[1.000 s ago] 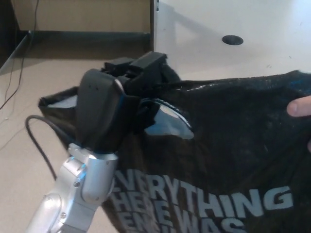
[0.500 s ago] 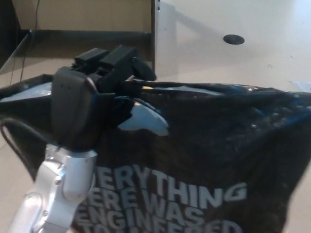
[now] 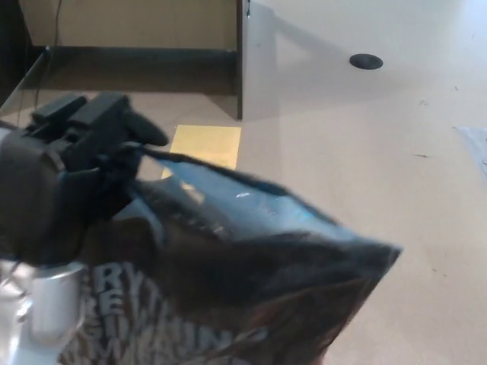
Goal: A person is holding a plastic bag and the robot extends its left hand to grab the bag by hooking its thumb into the holes at the top and brings its hand down by its side. Then it extends its arm again to hand the plastic bag back to the person.
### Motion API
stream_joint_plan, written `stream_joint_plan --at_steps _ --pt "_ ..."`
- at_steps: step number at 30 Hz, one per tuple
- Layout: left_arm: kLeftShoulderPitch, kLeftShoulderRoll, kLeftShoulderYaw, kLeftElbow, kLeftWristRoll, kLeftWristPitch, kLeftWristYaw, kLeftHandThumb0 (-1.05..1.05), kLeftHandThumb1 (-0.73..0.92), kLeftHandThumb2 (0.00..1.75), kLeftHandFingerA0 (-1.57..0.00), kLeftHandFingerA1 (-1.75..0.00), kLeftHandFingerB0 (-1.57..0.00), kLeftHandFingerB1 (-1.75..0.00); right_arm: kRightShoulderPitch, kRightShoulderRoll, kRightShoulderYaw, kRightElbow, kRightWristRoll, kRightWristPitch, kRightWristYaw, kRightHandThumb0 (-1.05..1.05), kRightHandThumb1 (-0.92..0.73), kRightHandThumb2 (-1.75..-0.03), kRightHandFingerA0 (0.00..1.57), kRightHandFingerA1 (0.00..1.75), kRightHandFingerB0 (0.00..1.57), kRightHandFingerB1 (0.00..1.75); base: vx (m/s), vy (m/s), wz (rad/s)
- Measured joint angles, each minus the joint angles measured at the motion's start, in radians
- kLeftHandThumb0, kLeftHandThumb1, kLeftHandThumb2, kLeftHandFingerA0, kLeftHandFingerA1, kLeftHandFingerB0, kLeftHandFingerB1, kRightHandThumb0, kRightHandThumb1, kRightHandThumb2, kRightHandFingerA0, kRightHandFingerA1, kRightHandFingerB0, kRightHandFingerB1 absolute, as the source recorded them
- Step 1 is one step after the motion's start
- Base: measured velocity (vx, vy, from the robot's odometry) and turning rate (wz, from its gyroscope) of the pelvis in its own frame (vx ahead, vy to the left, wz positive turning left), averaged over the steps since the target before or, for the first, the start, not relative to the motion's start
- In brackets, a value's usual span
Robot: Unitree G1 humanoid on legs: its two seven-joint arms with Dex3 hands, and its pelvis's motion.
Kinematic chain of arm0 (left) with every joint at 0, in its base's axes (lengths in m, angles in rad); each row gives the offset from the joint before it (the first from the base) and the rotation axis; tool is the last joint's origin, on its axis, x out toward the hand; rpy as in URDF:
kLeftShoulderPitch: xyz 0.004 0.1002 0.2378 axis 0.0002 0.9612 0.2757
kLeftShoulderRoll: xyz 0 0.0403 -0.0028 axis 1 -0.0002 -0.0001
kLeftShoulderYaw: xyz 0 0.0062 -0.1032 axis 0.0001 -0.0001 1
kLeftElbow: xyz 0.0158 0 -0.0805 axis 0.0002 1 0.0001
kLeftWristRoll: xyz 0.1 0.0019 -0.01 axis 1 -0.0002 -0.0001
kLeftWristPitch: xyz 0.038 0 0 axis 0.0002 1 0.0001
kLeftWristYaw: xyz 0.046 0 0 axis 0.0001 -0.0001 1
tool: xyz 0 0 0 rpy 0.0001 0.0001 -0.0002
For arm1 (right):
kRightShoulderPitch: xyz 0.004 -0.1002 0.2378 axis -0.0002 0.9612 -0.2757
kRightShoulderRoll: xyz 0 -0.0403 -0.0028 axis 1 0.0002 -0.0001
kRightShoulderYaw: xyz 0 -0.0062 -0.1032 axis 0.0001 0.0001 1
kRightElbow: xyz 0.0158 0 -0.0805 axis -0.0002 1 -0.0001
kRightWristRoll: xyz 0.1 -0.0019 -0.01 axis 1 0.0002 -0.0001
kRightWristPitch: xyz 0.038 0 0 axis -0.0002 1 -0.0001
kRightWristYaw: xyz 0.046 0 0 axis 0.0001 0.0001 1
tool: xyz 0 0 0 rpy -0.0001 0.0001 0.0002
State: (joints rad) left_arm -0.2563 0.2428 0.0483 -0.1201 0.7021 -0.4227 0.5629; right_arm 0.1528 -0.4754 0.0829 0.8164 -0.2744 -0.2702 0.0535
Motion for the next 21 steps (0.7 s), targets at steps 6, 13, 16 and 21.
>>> stream_joint_plan --at_steps 6,13,16,21 --pt "0.08 0.038 0.067 0.035 -0.021 -0.063 0.024 0.03 0.59 0.99 -0.97 -1.65 -0.84 -1.19 -0.001 0.0 0.002 0.003 0.0 0.002 0.0 -0.36 -0.72 -0.62 0.71 0.43 0.34 0.32 0.0 0.0 0.0" --pt "0.181 0.063 0.128 0.167 -0.027 -0.149 0.082 0.14 0.5 1.05 -1.25 -1.36 -0.93 -1.12 -0.004 0.0 0.004 0.01 0.0 0.002 0.0 -0.47 -0.62 -0.8 0.64 0.54 0.29 0.42 0.0 0.0 0.0" --pt "0.209 0.079 0.143 0.223 -0.025 -0.177 0.111 0.1 0.52 1.05 -1.25 -1.34 -0.92 -1.07 -0.006 0.0 0.006 0.015 0.0 0.002 0.0 -0.39 -0.73 -0.62 0.74 0.44 0.32 0.31 0.0 0.0 0.0" --pt "0.261 0.119 0.157 0.343 -0.02 -0.225 0.156 0.07 0.65 0.88 -0.97 -1.64 -0.85 -1.23 -0.011 0.0 0.013 0.027 0.0 0.002 0.0 -0.38 -0.74 -0.61 0.75 0.45 0.33 0.31 0.0 0.0 0.0"
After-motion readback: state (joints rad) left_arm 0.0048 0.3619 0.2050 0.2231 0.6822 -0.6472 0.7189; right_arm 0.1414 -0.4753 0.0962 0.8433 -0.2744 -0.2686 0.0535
